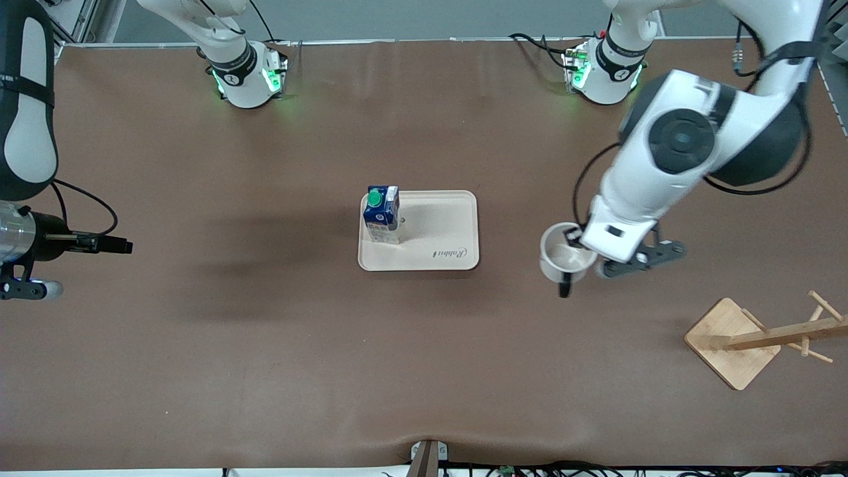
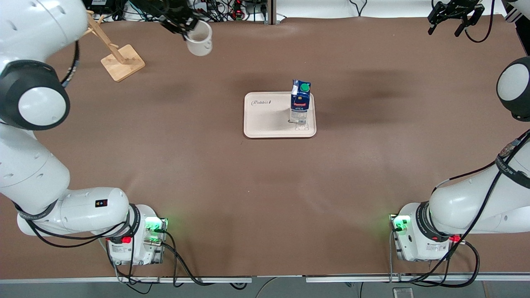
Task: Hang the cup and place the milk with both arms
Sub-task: 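Carry the mug toward the wooden stand while the right gripper reaches out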
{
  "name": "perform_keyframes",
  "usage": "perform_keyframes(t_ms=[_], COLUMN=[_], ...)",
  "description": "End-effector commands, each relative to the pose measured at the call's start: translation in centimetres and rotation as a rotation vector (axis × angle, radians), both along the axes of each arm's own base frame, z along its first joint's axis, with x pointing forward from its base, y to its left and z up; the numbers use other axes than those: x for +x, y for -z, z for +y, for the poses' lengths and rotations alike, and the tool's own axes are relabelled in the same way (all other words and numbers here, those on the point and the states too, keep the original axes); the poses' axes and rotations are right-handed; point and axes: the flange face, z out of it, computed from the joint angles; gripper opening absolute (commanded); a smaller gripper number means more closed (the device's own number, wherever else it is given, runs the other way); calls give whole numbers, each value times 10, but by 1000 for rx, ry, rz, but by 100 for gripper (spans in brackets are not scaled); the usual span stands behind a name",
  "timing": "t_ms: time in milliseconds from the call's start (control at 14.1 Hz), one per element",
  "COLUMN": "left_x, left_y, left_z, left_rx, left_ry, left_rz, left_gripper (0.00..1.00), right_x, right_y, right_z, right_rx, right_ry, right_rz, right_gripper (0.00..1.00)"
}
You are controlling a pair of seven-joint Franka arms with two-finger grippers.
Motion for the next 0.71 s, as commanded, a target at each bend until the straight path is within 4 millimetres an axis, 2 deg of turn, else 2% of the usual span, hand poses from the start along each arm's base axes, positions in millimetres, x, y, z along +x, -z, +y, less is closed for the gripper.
perform_keyframes(t_ms=[0, 213, 355, 497, 569, 640], left_x=[10, 22, 24, 27, 28, 28], left_y=[-7, -8, -18, -19, -19, -20], left_z=[48, 101, 134, 171, 185, 195], left_rx=[-40, -40, -37, -42, -42, -44], left_ry=[-16, 19, 69, 93, 101, 104], left_rz=[26, 23, 11, 11, 12, 9], left_gripper=[0, 0, 0, 0, 0, 0], right_x=[0, 13, 18, 15, 10, 1], right_y=[-11, -4, 14, 25, 34, 43], right_z=[5, 21, 28, 32, 41, 60], right_rx=[49, 76, 70, 73, 73, 75], right_ry=[11, 12, 43, 50, 62, 38], right_rz=[-20, -71, -55, -23, 15, 86], right_gripper=[100, 100, 100, 100, 100, 100])
